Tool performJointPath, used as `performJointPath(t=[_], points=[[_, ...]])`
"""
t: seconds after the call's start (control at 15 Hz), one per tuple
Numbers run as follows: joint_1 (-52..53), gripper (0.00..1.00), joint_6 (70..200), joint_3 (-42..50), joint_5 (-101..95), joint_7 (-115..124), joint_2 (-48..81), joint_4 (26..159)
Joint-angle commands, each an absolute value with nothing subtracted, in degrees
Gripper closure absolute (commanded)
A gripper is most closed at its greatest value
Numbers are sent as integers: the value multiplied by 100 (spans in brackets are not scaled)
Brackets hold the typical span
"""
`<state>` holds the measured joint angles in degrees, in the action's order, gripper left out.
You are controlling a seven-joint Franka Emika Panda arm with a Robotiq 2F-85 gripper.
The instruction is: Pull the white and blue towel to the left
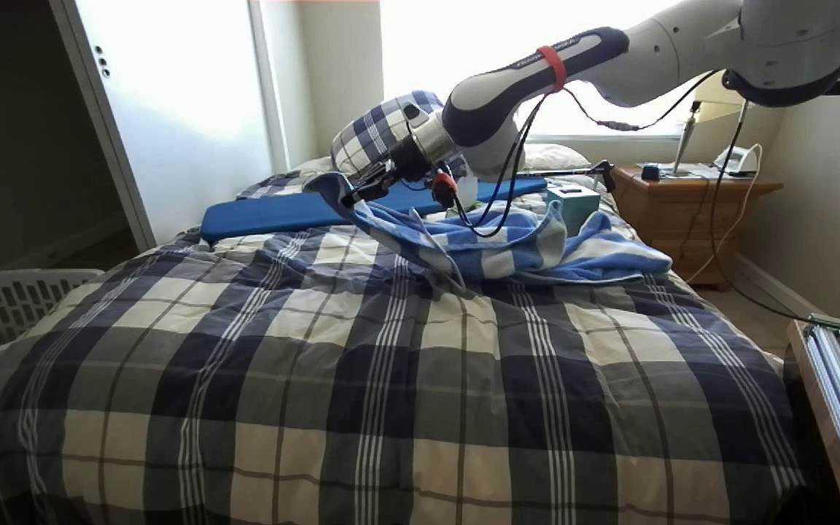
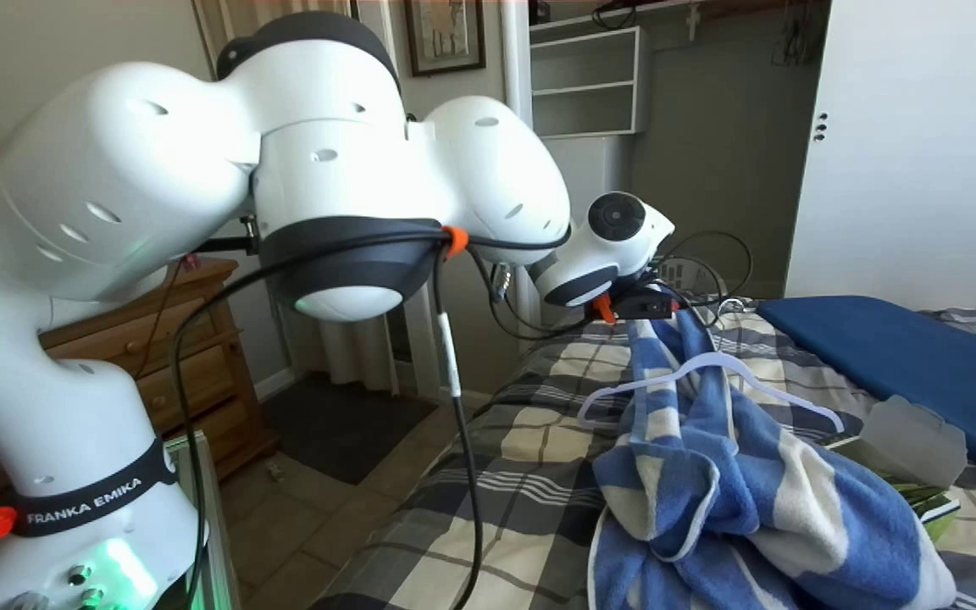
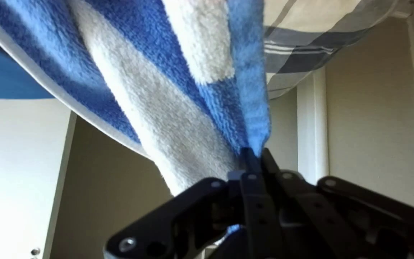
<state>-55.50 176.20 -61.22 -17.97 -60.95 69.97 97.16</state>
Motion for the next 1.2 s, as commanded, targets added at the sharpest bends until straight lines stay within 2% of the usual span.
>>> performJointPath(t=[0.0,0.33,0.53,0.67,0.73,0.87,0.93,1.13], points=[[-5497,99,18348,-6174,-1884,-6013,6416,10116],[-5272,99,19580,-5882,-2042,-5534,5729,10361],[-4906,99,20942,-5270,-2014,-4852,5203,10516],[-4420,99,21806,-4498,-1682,-4168,4684,10569],[-4446,99,22020,-4692,-725,-4930,4733,10708],[-4047,99,22520,-4201,41,-4789,4485,10771],[-3507,99,22815,-3445,200,-4124,4147,10766],[-2482,99,23482,-2320,1381,-3884,3848,10870]])
